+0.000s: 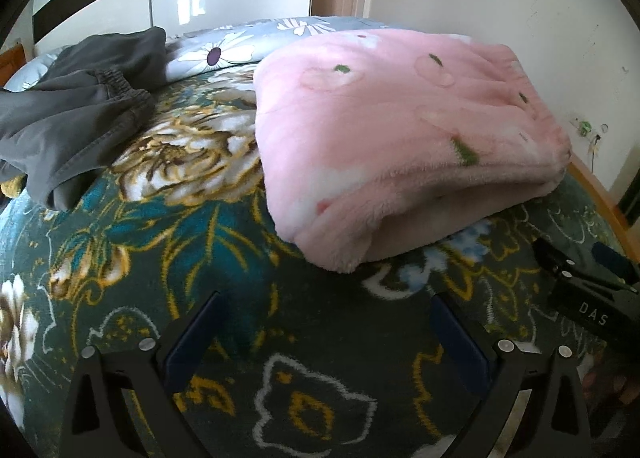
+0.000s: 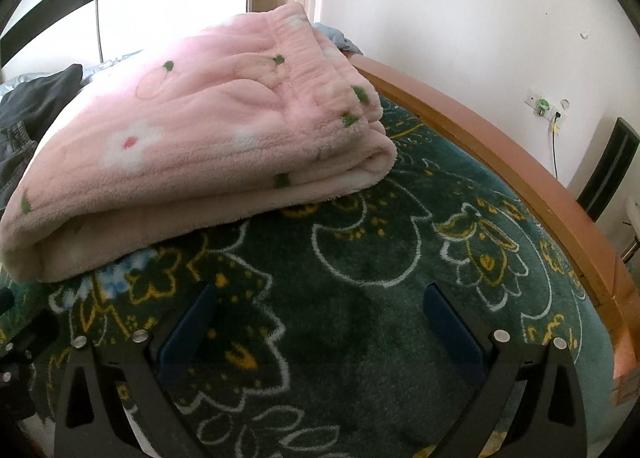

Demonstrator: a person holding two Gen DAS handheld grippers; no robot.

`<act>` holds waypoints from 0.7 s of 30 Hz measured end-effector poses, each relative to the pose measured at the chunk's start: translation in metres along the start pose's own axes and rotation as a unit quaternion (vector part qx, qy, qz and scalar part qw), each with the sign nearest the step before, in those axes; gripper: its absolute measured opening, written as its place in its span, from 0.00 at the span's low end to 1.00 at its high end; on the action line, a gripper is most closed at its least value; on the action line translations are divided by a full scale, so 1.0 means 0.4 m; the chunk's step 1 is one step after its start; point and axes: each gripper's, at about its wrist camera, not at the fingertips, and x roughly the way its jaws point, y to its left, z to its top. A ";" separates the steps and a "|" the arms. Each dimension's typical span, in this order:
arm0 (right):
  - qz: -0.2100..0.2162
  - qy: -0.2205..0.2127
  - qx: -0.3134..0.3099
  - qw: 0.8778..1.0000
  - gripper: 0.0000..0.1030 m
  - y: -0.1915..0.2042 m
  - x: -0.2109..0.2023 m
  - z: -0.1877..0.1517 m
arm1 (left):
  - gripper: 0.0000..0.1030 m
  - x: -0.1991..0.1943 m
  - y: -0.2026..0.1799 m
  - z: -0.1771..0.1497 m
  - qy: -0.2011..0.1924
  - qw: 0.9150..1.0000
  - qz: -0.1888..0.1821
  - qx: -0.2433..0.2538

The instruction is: Fold clothes

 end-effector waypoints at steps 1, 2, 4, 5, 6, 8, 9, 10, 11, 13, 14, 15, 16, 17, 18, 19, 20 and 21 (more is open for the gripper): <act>-0.001 -0.001 -0.001 1.000 1.00 -0.001 -0.002 0.000 | 1.00 -0.001 0.001 -0.001 -0.002 1.000 0.000 0.000; -0.002 -0.002 -0.001 1.000 1.00 -0.002 -0.004 0.001 | 1.00 -0.002 0.002 -0.002 -0.003 1.000 0.001 -0.001; -0.004 -0.003 -0.003 1.000 1.00 -0.005 -0.009 0.001 | 1.00 -0.004 0.003 -0.004 -0.005 1.000 0.000 -0.001; -0.006 -0.004 -0.003 1.000 1.00 -0.006 -0.011 0.002 | 1.00 -0.005 0.003 -0.005 -0.006 1.000 0.000 -0.001; -0.006 -0.004 -0.004 1.000 1.00 -0.008 -0.013 0.003 | 1.00 -0.006 0.003 -0.006 -0.006 1.000 -0.001 -0.002; -0.007 -0.004 -0.005 1.000 1.00 -0.012 -0.016 0.004 | 1.00 -0.005 0.005 -0.006 -0.007 1.000 -0.002 -0.003; -0.007 -0.004 -0.005 1.000 1.00 -0.014 -0.018 0.005 | 1.00 -0.005 0.006 -0.006 -0.007 1.000 -0.003 -0.003; -0.007 -0.004 -0.005 1.000 1.00 -0.016 -0.020 0.006 | 1.00 -0.004 0.006 -0.005 -0.007 1.000 -0.003 -0.003; -0.007 -0.004 -0.005 1.000 1.00 -0.019 -0.022 0.007 | 1.00 -0.004 0.006 -0.005 -0.007 1.000 -0.003 -0.002; -0.008 -0.003 -0.006 1.000 1.00 -0.023 -0.026 0.009 | 1.00 -0.002 0.006 -0.005 -0.005 1.000 -0.004 -0.003; -0.008 -0.002 -0.006 1.000 1.00 -0.025 -0.028 0.011 | 1.00 -0.002 0.007 -0.005 -0.005 1.000 -0.005 -0.003; -0.008 -0.002 -0.006 1.000 1.00 -0.028 -0.030 0.012 | 1.00 -0.002 0.008 -0.004 -0.005 1.000 -0.005 -0.004; -0.008 -0.001 -0.006 1.000 1.00 -0.029 -0.031 0.013 | 1.00 -0.002 0.009 -0.004 -0.005 1.000 -0.005 -0.004; -0.009 0.000 -0.007 1.000 1.00 -0.031 -0.034 0.015 | 1.00 -0.002 0.009 -0.004 -0.005 1.000 -0.006 -0.004; -0.009 0.000 -0.008 1.000 1.00 -0.033 -0.036 0.017 | 1.00 -0.002 0.010 -0.004 -0.006 1.000 -0.006 -0.004; -0.010 0.002 -0.008 1.000 1.00 -0.035 -0.038 0.019 | 1.00 -0.002 0.010 -0.004 -0.006 1.000 -0.006 -0.004; -0.010 0.003 -0.008 1.000 1.00 -0.037 -0.040 0.020 | 1.00 -0.002 0.010 -0.003 -0.006 1.000 -0.008 -0.005; -0.010 0.004 -0.007 1.000 1.00 -0.039 -0.043 0.022 | 1.00 -0.003 0.010 -0.002 -0.006 1.000 -0.010 -0.006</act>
